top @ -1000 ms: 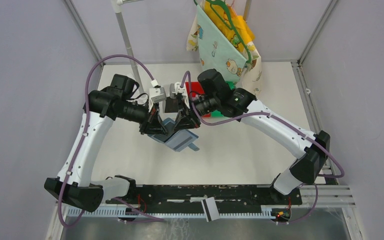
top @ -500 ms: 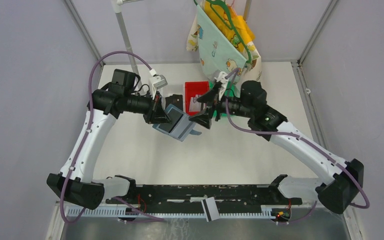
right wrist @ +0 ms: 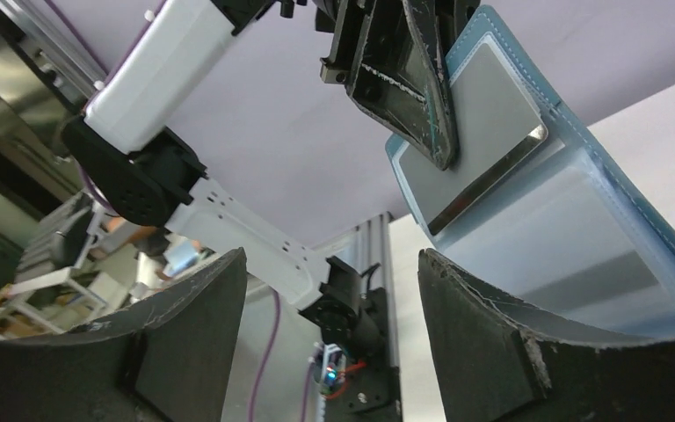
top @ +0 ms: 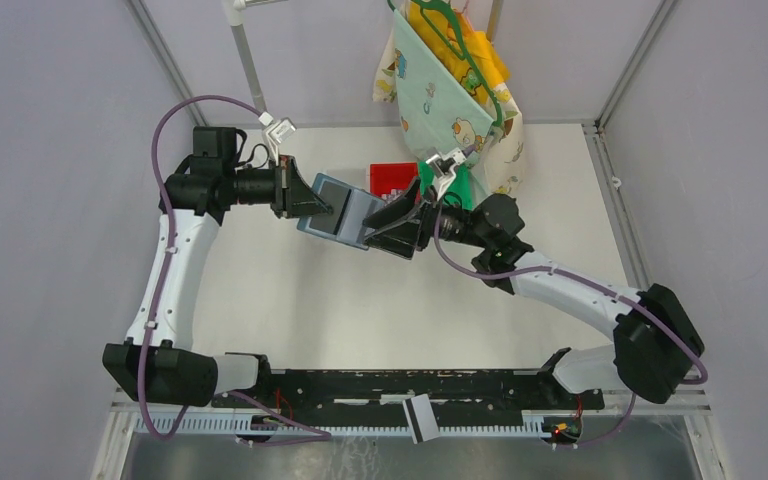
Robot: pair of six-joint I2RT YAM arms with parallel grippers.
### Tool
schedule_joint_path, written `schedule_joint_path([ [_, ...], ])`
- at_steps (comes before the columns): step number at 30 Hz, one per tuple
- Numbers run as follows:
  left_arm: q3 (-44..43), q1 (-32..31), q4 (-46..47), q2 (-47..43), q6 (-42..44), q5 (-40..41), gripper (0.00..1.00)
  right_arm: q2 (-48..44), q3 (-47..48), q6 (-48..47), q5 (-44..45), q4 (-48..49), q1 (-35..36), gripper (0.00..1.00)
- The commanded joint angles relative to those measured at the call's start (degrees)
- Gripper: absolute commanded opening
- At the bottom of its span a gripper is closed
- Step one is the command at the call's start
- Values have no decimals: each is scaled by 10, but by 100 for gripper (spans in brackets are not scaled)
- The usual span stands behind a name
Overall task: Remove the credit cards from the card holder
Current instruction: Remove the credit card from the card holder.
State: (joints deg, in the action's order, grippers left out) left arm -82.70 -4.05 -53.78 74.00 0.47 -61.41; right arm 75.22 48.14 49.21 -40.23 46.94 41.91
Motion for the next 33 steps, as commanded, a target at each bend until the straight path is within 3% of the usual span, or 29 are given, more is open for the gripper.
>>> schedule_joint_path([
  [1,-1,3,32,-19,-36,-91,2,49,51,103,-23,146,20,75],
  [10,-3,5,38,-27,-48,-147,2,103,75,138,-23,176,30,71],
  [24,-15,8,30,-37,-36,-158,2,76,107,36,-48,14,28,68],
  [33,-19,8,24,-49,-18,-152,2,79,109,38,-39,14,28,68],
])
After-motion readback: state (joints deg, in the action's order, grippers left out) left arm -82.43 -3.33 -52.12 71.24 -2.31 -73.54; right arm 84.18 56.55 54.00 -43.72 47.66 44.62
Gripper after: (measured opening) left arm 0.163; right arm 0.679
